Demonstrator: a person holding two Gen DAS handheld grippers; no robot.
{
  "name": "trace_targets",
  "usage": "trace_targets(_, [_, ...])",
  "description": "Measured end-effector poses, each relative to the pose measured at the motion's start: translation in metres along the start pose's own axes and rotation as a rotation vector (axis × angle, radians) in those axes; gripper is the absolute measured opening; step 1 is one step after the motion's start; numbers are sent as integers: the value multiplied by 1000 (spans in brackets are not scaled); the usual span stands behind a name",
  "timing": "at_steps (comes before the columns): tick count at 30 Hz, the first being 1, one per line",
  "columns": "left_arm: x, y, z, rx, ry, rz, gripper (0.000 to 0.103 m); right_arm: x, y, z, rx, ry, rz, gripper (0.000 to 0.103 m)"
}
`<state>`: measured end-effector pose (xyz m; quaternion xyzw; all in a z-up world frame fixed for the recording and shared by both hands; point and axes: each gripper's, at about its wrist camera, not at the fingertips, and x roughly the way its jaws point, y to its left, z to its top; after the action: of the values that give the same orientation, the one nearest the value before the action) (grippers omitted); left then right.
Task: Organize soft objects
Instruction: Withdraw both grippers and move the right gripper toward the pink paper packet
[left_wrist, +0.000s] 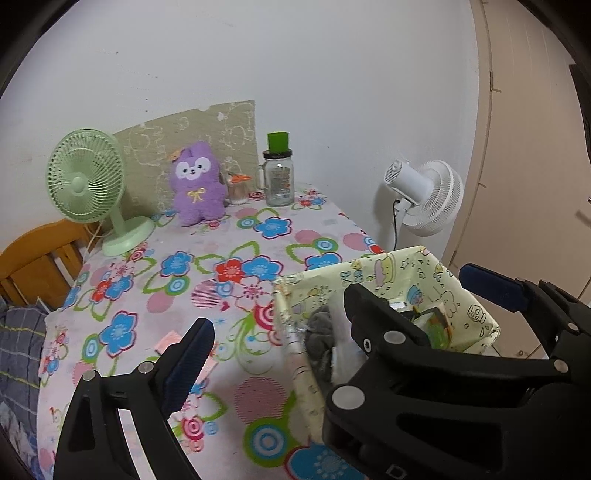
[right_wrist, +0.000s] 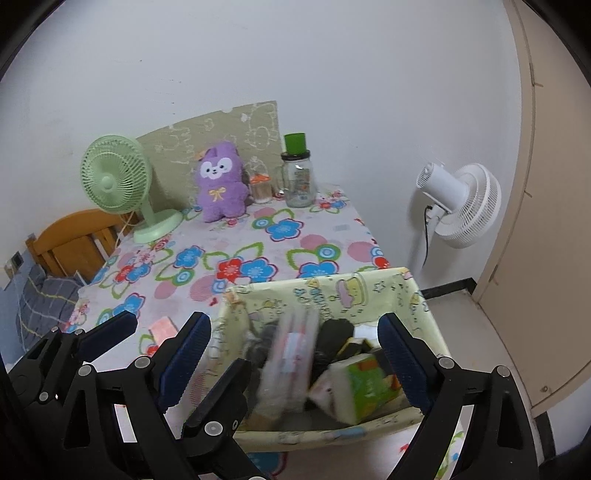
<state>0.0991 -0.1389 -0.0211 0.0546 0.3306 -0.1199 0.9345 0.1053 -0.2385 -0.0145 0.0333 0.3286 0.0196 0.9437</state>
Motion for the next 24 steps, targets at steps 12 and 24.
trace_targets(12, [-30,40,-8,-18,-32,29,96,-19,50,0,-47,-33,18,94])
trace_targets(24, [-41,81,-20,-40,-28,69,99,-20,94,-3,-112,-60,27,94])
